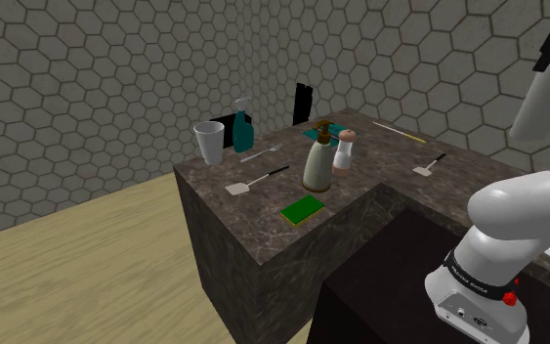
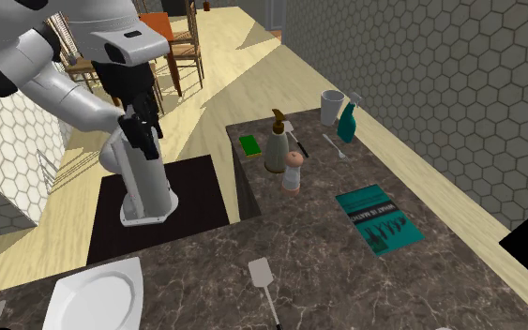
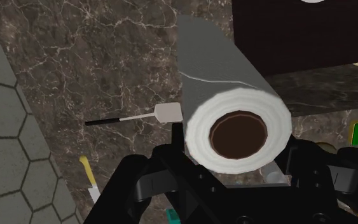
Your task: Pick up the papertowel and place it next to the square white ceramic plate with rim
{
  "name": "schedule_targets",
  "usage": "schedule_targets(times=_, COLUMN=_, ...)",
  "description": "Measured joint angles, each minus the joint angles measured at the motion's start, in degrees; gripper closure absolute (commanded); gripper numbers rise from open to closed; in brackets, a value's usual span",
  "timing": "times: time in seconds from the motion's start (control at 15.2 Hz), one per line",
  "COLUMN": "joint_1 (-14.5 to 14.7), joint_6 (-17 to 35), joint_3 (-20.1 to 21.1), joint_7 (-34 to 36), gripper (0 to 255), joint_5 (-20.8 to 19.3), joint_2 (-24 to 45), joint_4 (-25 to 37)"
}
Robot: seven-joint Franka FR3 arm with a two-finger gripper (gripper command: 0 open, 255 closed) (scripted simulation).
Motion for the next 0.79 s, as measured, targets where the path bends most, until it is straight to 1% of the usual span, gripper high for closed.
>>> schedule_targets(times=0.13, joint_1=-1.11, joint_6=-1.50, joint_3=-0.13, joint_7=-1.29, gripper=255, joint_5=-1.13, joint_2=-2.69, joint_4=-0.96)
schedule_targets(times=0.26, joint_1=-1.60, joint_6=-1.47, joint_3=-0.51, joint_7=-1.86, gripper=255, joint_5=-1.78, joint_2=-3.97, joint_4=-2.07)
schedule_targets(times=0.79, joint_1=-2.69, joint_6=3.09, joint_3=-1.65, joint_7=-1.21, gripper=255, joint_5=-3.36, joint_2=-7.52, joint_4=-10.13)
